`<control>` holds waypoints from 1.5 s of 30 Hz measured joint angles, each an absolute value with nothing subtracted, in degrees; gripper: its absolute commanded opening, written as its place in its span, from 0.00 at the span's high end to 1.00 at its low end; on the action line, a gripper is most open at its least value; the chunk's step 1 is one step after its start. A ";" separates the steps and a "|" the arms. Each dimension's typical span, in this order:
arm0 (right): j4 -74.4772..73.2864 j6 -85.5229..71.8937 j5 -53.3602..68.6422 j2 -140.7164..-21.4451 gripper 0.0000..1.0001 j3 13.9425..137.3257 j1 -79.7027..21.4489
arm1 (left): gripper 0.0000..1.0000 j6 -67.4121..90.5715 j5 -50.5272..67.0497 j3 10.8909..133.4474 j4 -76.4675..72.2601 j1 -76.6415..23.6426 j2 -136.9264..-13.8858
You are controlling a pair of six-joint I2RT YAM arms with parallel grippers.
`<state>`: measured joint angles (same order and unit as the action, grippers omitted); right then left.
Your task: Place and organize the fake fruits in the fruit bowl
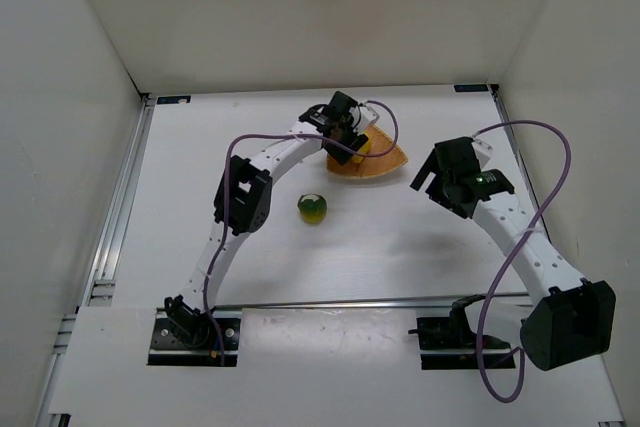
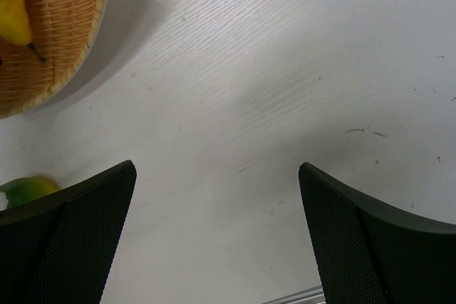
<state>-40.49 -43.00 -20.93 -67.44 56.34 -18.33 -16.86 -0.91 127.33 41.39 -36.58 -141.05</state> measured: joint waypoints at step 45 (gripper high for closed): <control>-34.26 -23.70 -5.61 -120.42 0.01 94.96 -49.10 | 0.00 -7.42 -13.08 62.28 40.53 -5.10 -79.94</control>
